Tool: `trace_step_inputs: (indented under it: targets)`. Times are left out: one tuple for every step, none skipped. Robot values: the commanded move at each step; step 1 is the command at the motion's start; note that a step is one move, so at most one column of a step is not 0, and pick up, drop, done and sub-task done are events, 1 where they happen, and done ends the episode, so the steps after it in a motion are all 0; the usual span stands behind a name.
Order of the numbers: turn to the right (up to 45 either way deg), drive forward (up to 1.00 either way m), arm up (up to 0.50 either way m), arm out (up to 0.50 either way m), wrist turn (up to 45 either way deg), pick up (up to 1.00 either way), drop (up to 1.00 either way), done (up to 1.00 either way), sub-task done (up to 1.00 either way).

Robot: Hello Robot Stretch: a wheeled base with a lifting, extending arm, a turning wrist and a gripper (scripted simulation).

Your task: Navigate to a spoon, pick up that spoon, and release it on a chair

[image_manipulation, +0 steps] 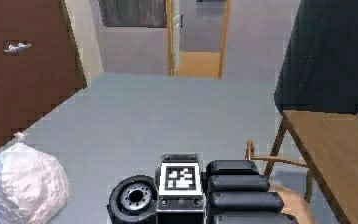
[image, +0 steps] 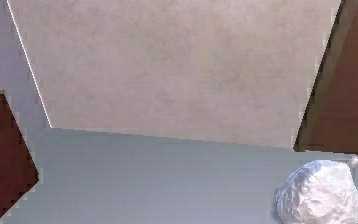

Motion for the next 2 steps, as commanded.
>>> trace_step_inputs:
  targets:
    - [6.0,0.00,0.00,0.00,0.0,0.00,0.00,0.00,0.00]
    - [-45.0,0.00,0.00,0.00,0.0,0.00,0.00,0.00,0.00]
